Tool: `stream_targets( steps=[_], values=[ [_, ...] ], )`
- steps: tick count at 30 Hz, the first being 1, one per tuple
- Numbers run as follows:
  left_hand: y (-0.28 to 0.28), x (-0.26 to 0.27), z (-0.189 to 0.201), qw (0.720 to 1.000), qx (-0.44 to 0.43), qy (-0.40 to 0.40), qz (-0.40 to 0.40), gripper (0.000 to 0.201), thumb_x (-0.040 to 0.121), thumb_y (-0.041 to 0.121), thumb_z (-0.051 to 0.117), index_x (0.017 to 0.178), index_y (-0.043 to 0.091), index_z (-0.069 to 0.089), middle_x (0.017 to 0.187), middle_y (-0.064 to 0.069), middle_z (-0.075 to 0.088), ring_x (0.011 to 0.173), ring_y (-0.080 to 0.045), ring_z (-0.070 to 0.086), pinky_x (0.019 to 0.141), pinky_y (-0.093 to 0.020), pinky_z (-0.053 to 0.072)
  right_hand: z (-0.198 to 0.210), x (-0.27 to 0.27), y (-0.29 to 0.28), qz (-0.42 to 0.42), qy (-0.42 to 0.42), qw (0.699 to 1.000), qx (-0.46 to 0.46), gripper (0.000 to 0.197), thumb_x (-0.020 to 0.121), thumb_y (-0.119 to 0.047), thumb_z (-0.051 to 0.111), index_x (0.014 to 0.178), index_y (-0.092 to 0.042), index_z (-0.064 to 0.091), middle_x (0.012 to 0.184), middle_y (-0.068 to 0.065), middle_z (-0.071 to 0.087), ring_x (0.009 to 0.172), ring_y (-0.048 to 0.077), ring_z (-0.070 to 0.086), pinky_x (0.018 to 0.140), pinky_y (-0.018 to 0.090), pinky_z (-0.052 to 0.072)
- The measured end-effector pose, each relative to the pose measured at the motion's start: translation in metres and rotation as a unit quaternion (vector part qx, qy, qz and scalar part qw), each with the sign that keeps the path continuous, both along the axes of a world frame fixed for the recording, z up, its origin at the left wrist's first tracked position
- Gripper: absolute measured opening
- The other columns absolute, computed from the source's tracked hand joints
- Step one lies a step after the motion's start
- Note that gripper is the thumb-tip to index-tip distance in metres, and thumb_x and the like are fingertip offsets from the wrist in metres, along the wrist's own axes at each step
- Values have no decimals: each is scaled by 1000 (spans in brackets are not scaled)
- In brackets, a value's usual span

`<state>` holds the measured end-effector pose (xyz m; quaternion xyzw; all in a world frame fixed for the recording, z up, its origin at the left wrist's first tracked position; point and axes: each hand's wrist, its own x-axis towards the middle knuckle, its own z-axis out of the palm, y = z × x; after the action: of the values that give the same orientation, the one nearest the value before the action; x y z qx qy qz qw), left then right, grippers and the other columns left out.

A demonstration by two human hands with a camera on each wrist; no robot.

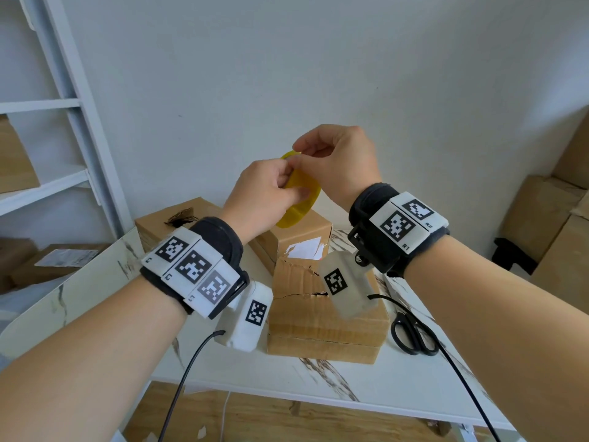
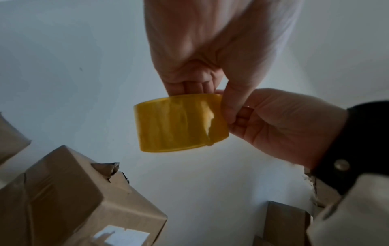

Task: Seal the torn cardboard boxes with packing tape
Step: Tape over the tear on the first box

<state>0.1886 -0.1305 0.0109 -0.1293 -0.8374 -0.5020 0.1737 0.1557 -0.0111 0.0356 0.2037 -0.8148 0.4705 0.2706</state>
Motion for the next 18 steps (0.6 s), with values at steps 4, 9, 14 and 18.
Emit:
stream_targets(
  steps=[4, 9, 14, 18],
  values=[
    [-1, 0, -1, 1000, 7, 8, -6, 18, 85, 12, 67, 83, 30, 63, 84, 7, 72, 83, -15, 69, 74, -31, 56, 1, 0, 1, -1, 3, 1000, 0, 9, 73, -15, 75, 76, -21, 68, 71, -6, 65, 64, 3, 57, 59, 8, 45],
    [0, 1, -4, 1000, 14, 12, -4, 18, 83, 11, 68, 82, 29, 65, 83, 2, 74, 82, -18, 70, 75, -32, 55, -6, 0, 2, 2, -14, 1000, 7, 10, 75, -16, 71, 75, -22, 64, 63, -6, 56, 56, 4, 48, 52, 11, 36],
    [-4, 0, 3, 1000, -10, 0, -18, 13, 84, 15, 68, 94, 24, 69, 84, 9, 72, 83, -11, 69, 76, -28, 54, 4, -1, 7, -25, -22, 999, 27, 16, 78, -28, 73, 90, -17, 74, 83, -6, 68, 76, 6, 59, 68, 15, 44],
    [-10, -1, 1, 1000, -17, -19, -17, 16, 84, 18, 69, 99, 23, 68, 85, 10, 70, 83, -7, 67, 73, -22, 53, 1, -1, 8, -29, -37, 998, 40, 11, 82, -23, 69, 85, -16, 76, 77, -4, 69, 67, 6, 57, 61, 16, 41]
  ],
)
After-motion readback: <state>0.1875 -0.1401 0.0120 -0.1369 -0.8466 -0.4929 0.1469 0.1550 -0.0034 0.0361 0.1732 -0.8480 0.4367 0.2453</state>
